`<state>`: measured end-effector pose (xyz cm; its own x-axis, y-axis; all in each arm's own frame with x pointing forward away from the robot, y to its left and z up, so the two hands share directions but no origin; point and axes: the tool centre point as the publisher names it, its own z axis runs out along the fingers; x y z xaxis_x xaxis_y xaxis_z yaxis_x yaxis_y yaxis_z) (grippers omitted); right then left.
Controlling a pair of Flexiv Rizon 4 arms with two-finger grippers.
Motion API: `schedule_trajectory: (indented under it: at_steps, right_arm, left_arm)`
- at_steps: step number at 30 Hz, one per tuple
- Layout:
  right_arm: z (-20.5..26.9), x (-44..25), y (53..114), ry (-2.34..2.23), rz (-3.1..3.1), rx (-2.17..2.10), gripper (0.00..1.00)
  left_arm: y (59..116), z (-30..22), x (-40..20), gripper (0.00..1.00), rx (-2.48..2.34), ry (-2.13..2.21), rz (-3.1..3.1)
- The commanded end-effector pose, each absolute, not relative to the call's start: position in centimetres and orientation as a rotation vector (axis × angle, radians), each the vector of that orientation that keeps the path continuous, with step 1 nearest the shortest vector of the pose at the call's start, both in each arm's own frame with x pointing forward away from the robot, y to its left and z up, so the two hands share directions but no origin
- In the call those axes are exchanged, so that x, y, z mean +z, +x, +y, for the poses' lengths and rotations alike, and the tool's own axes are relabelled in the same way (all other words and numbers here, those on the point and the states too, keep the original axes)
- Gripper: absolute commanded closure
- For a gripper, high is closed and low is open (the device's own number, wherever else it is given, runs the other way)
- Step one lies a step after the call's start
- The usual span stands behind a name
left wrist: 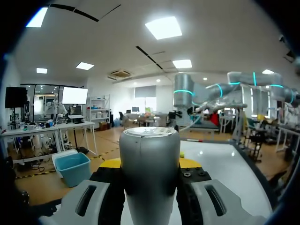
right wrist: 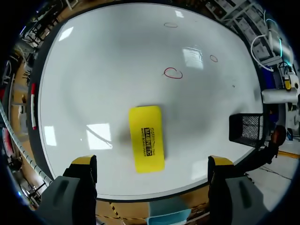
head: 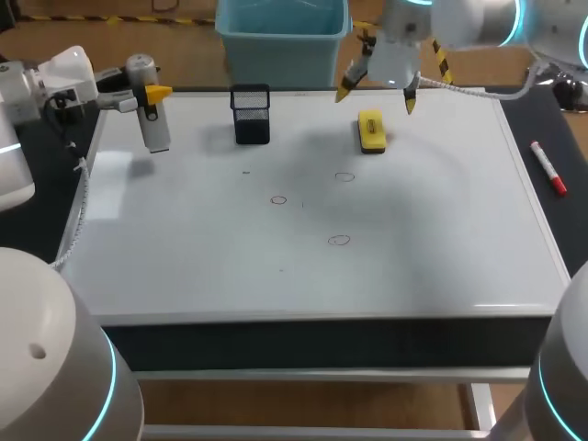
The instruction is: Pick up the inspection probe, press it on each red-marked spot on the whiteboard one by one, put down the probe, pick up the eraser, and wipe off all the red marks.
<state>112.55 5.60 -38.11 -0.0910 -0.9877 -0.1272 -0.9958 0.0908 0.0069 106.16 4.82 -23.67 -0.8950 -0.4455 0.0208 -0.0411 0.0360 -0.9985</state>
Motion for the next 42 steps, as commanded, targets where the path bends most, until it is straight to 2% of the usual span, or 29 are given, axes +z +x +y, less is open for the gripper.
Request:
schedule_trajectory:
  at_steps: [1, 31, 35, 39, 40, 41, 42]
  right_arm:
    - [6.1, -38.8, 112.6, -2.094, 2.282, 0.093, 0.00]
    - [4.9, -42.1, 111.1, -2.239, 2.217, 0.086, 0.00]
    - [4.9, -42.2, 111.1, -2.240, 2.221, 0.084, 0.52]
    - [4.7, -42.4, 111.0, -2.245, 2.220, 0.090, 0.79]
    - [4.7, -42.4, 111.0, -2.246, 2.221, 0.091, 0.92]
    - [4.7, -42.5, 111.0, -2.246, 2.223, 0.092, 1.00]
    - [4.6, -42.5, 111.0, -2.246, 2.224, 0.092, 1.00]
  left_arm:
    - [106.2, 4.8, -23.7, 1.00, -1.934, -0.494, 2.018]
    - [106.2, 4.8, -23.7, 1.00, -1.934, -0.494, 2.018]
    - [106.2, 4.8, -23.7, 1.00, -1.934, -0.494, 2.018]
    - [106.2, 4.8, -23.7, 1.00, -1.934, -0.494, 2.018]
    - [106.2, 4.8, -23.7, 1.00, -1.934, -0.494, 2.018]
    - [106.2, 4.8, -23.7, 1.00, -1.934, -0.494, 2.018]
    - [106.2, 4.8, -23.7, 1.00, -1.934, -0.494, 2.018]
